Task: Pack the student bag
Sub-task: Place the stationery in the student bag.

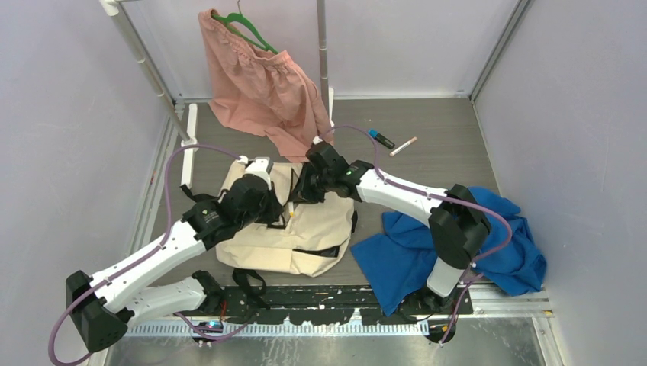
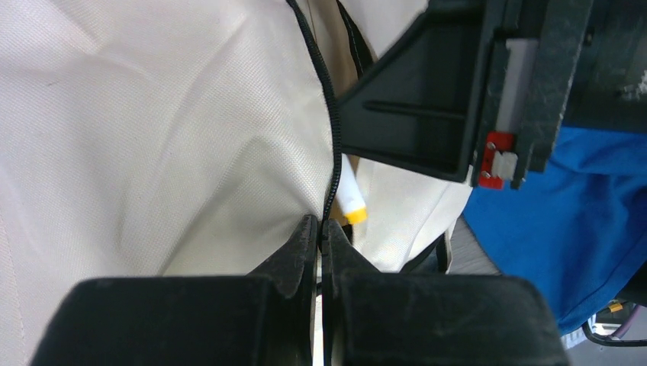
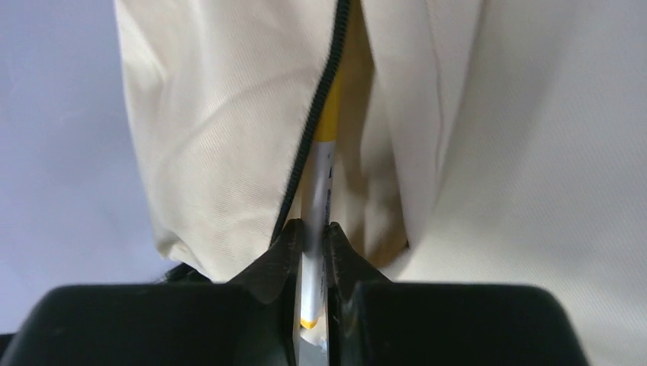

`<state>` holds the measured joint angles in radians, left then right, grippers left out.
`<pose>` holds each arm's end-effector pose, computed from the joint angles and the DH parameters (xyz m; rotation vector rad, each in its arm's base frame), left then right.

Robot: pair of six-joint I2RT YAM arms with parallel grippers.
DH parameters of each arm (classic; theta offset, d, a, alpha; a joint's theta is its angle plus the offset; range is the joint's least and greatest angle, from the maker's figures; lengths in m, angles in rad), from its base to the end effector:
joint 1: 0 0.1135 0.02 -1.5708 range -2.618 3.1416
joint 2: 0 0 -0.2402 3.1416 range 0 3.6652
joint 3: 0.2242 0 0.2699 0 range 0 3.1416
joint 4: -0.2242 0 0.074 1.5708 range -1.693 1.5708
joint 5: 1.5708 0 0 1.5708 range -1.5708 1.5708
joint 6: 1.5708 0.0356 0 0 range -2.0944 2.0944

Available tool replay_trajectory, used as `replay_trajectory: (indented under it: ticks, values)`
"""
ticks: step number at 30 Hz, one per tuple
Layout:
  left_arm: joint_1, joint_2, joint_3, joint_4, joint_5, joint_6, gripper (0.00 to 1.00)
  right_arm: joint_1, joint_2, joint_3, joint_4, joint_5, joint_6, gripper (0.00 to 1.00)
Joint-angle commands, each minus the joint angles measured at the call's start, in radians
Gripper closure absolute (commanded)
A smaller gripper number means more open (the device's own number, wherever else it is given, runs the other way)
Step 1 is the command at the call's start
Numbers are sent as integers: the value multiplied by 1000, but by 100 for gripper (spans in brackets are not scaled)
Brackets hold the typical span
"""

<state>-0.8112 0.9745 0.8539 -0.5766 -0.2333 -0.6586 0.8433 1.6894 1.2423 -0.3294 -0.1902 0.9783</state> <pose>0.1691 -0.1661 0.2704 0.0498 2.2983 -0.5190 0.2539 0.2953 0.2160 0.0720 2.6139 1.0185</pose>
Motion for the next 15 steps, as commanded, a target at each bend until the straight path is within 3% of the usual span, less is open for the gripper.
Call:
replay_trajectory:
  ticks: [1, 6, 7, 9, 10, 15]
  values:
    - [1, -41, -1, 112, 38, -32, 100, 5, 41, 111, 41, -13, -6, 99]
    - [1, -65, -7, 111, 34, -28, 100, 10, 107, 174, 64, -5, -41, 97]
    - [0, -67, -6, 109, 32, -27, 100, 13, 118, 180, 59, 3, -49, 88]
    - [1, -68, -2, 104, 29, -23, 100, 17, 128, 181, 48, 17, -60, 60]
    - [1, -66, 0, 101, 28, -20, 100, 17, 128, 177, 46, 17, -61, 52]
    - [1, -63, 2, 98, 20, -16, 100, 17, 87, 151, 39, -6, -73, 39]
